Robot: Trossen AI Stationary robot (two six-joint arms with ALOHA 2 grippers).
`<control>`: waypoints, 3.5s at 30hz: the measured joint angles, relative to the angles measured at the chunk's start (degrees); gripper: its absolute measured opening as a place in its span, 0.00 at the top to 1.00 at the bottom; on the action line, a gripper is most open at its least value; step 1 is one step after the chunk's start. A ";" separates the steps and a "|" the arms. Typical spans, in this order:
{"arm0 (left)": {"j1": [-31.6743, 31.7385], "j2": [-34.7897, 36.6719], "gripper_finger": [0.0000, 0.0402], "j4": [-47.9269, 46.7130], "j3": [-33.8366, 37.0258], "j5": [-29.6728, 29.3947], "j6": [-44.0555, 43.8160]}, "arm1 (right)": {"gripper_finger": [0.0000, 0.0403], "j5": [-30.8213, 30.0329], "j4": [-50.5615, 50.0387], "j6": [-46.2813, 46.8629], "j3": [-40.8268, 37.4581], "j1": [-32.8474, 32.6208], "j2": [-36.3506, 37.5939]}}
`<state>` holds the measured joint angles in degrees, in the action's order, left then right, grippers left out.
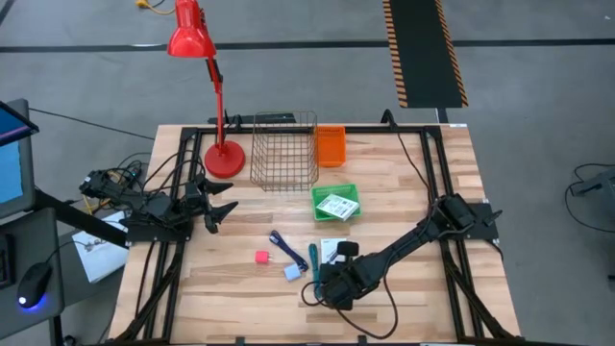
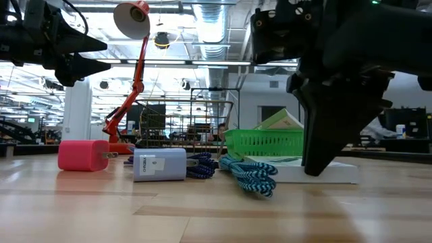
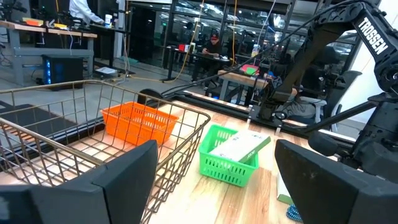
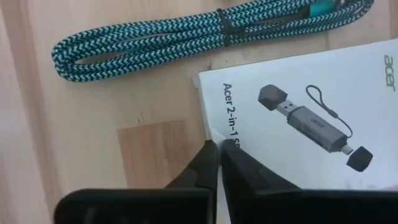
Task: Pick and place items into bin
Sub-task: Put the card reader box into the green bin
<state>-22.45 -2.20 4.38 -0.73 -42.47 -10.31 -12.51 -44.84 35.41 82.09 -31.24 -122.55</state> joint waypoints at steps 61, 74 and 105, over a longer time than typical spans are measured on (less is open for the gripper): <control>0.01 0.00 0.22 -0.02 0.00 -0.01 0.00 | 1.00 -18.33 -23.35 44.45 19.17 -5.53 -0.97; -0.01 0.00 0.22 0.50 0.04 -0.05 -5.25 | 1.00 -28.62 -23.04 63.71 26.04 -9.57 -0.97; 0.17 -0.07 0.22 -1.05 0.04 -15.35 -35.53 | 1.00 -32.96 -45.15 33.24 30.57 -15.97 17.05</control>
<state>-22.28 -2.26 3.33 -0.69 -57.82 -45.84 -45.47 -90.00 68.65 112.66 -47.21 -105.51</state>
